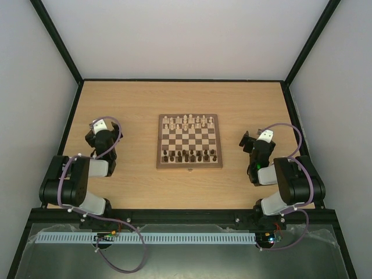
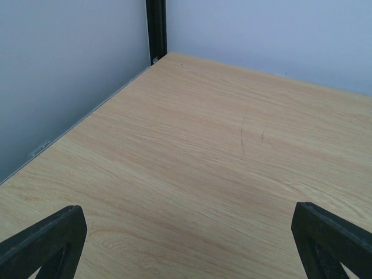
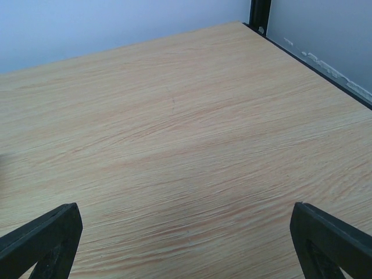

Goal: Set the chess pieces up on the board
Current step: Reset both arms

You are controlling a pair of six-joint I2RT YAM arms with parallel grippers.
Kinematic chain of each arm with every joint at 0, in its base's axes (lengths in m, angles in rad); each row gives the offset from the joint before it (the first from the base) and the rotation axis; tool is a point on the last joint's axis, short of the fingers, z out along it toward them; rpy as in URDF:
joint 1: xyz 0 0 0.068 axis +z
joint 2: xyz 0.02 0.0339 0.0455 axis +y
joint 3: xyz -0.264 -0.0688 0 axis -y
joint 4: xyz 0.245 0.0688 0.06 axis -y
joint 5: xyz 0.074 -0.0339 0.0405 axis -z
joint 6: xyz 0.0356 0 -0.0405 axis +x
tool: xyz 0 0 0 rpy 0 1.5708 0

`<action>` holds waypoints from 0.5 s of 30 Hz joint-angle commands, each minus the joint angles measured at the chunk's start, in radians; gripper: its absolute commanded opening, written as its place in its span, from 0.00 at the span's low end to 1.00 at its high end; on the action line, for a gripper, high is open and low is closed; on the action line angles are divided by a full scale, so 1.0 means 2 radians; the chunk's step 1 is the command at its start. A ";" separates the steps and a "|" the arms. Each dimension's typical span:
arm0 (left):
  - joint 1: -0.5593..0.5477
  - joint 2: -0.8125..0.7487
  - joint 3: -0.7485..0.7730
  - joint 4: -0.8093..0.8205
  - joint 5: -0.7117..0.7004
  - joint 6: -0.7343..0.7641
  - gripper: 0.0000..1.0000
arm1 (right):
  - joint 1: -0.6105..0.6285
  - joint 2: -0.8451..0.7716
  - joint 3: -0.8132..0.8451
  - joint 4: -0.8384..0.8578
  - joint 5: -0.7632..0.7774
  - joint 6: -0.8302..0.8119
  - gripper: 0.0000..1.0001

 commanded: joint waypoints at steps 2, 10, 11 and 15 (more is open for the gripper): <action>0.002 0.003 -0.003 0.061 0.016 0.019 0.99 | -0.001 0.001 0.007 0.025 0.004 -0.005 0.98; 0.001 0.010 -0.005 0.071 0.066 0.044 1.00 | -0.001 0.002 0.008 0.027 0.004 -0.005 0.99; 0.001 0.009 -0.006 0.071 0.067 0.043 0.99 | -0.001 0.002 0.007 0.026 0.004 -0.005 0.99; 0.001 0.008 -0.006 0.072 0.067 0.043 0.99 | -0.001 0.002 0.007 0.025 0.004 -0.005 0.98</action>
